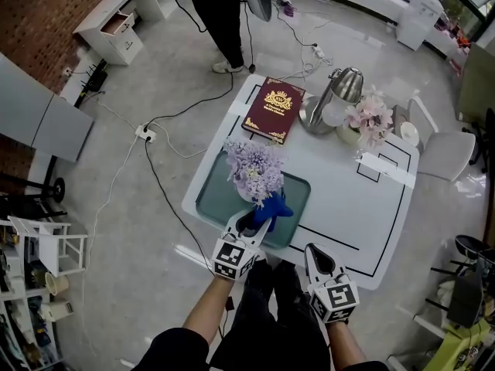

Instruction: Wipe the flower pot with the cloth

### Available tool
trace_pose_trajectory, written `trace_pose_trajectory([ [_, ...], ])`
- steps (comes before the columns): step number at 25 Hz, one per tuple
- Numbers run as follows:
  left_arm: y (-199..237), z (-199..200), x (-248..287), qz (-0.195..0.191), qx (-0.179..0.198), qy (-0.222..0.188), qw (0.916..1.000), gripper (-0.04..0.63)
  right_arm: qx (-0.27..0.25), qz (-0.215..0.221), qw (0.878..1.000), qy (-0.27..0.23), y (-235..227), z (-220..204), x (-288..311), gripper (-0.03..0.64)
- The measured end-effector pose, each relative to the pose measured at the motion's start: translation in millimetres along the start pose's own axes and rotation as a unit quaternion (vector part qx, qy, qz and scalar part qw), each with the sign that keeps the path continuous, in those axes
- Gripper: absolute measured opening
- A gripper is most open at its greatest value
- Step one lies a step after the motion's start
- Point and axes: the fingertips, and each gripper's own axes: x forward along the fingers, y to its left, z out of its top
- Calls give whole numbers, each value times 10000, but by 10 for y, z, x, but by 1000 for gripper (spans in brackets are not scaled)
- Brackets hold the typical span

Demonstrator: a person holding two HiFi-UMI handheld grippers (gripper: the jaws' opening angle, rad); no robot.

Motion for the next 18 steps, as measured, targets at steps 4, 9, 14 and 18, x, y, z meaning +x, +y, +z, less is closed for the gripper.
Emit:
trace_pose_trajectory([
  [4, 113, -266, 225, 57, -244, 424, 9988, 138, 40, -45, 10000, 15, -21, -19, -25, 9],
  [9, 82, -586, 382, 116, -646, 907, 9937, 138, 103, -132, 9999, 5, -103, -32, -59, 9],
  [14, -50, -398, 344, 92, -693, 610, 9957, 138, 170, -184, 9997, -30, -150, -29, -90, 9],
  [18, -39, 209, 279, 358, -907, -233, 9950, 138, 197, -211, 9996, -48, -190, -45, -92, 9],
])
